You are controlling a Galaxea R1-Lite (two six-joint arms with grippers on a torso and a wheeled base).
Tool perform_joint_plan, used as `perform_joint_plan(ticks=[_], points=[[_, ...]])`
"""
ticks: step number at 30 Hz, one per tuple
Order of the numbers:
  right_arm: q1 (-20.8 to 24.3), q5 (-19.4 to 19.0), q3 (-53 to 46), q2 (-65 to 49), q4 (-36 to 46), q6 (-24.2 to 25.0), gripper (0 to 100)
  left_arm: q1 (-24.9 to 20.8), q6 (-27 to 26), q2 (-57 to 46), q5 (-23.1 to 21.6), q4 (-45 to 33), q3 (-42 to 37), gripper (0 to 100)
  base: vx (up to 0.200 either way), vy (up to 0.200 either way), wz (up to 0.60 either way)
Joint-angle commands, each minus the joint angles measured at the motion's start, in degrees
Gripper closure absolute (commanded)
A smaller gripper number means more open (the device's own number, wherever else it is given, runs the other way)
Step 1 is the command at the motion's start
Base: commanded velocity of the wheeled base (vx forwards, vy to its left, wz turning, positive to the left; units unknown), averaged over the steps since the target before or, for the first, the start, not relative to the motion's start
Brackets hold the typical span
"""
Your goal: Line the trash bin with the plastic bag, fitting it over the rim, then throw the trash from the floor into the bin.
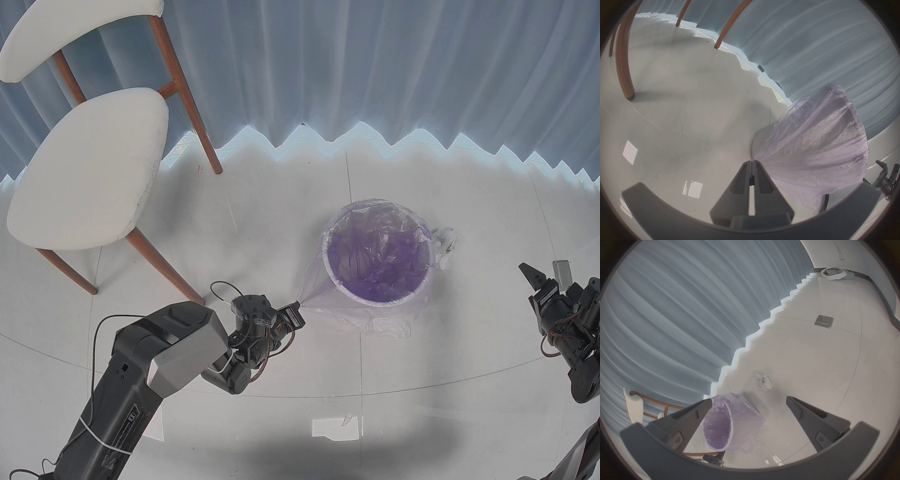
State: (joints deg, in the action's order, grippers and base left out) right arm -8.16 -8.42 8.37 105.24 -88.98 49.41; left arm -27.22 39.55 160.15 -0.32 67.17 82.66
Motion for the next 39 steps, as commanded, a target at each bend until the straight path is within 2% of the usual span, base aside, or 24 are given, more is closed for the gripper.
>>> perform_joint_plan(ticks=[1,5,7,8,10,11,13,16,17,18,19,24,25,26,28,29,32,37,39], points=[[-0.1,0.0,0.2,0.0,-0.9,-0.1,0,-0.1,0.1,-1.4,0.2,0.3,-0.4,0,0.0,0.0,0.0],[-0.1,-0.1,0.0,0.0,-0.9,-0.4,0,-0.1,0.2,-2.9,1.5,1.8,-2.9,0,0.0,0.0,0.0],[-0.2,-0.1,-0.5,-0.1,-0.9,-0.5,0,0.1,0.4,-9.3,2.0,7.3,-12.5,0,0.0,0.0,0.0],[-0.2,-0.1,-0.6,-0.1,-0.9,-0.5,0,0.1,0.4,-10.5,1.9,8.1,-14.5,0,0.0,0.0,0.0],[-0.5,-0.1,-2.2,-0.2,-0.9,-0.6,0,-0.3,0.2,-16.5,1.5,13.4,-26.2,0,0.0,0.0,0.0],[-0.5,-0.1,-2.5,-0.2,-0.9,-0.6,0,-0.5,0.1,-17.5,1.4,14.7,-28.3,0,0.0,0.0,0.0],[-0.5,-0.1,-3.5,-0.7,-0.9,-0.6,0,-1.0,-0.3,-22.8,0.9,22.0,-39.0,0,0.0,0.0,0.0],[-0.7,-0.1,-4.5,-1.0,-0.9,-0.5,0,-1.4,-0.7,-30.2,1.2,21.3,-48.5,0,0.0,0.0,0.0],[-0.7,-0.1,-4.5,-1.0,-0.9,-0.5,0,-1.4,-0.7,-30.2,1.2,21.3,-48.5,0,0.0,0.0,0.0],[-1.0,-0.1,-4.9,-1.0,-0.9,-0.7,0,-1.9,-0.6,-35.4,1.4,21.5,-53.6,0,0.0,0.0,0.0],[-1.0,-0.1,-4.9,-1.0,-0.9,-0.7,0,-1.9,-0.6,-35.8,1.4,21.5,-53.8,0,0.0,0.0,0.0],[-2.4,0.0,-6.6,-2.9,-0.9,-3.9,0,-1.4,-1.0,-54.2,3.0,21.4,-63.0,0,0.0,0.0,0.0],[-2.4,0.0,-6.6,-2.9,-0.9,-3.9,0,-1.4,-1.0,-54.2,3.0,21.4,-63.0,0,0.0,0.0,0.0],[-3.2,0.2,-7.6,-3.5,-0.9,-5.7,0,-0.5,-2.7,-61.0,3.8,21.3,-63.9,0,0.0,0.0,0.0],[-3.6,0.9,-8.4,-3.6,-0.8,-7.1,0,1.0,-5.4,-65.8,5.1,21.2,-64.1,0,0.0,0.0,0.0],[-3.8,2.9,-8.4,-4.5,-0.8,-7.6,0,3.2,-7.9,-70.8,6.1,20.9,-64.6,0,0.0,0.0,0.0],[-3.7,5.9,-8.4,-6.0,-0.8,-7.5,0,6.4,-8.1,-76.9,6.4,20.9,-67.3,0,0.0,0.0,0.0],[-3.8,6.4,-8.4,-6.8,-0.8,-6.5,0,10.1,-7.0,-83.8,6.3,21.2,-72.5,0,0.0,0.0,0.0],[-3.8,8.7,-8.4,-6.9,-0.8,-2.7,0,13.5,-3.8,-88.1,6.3,21.0,-73.7,0,0.0,0.0,0.0]])
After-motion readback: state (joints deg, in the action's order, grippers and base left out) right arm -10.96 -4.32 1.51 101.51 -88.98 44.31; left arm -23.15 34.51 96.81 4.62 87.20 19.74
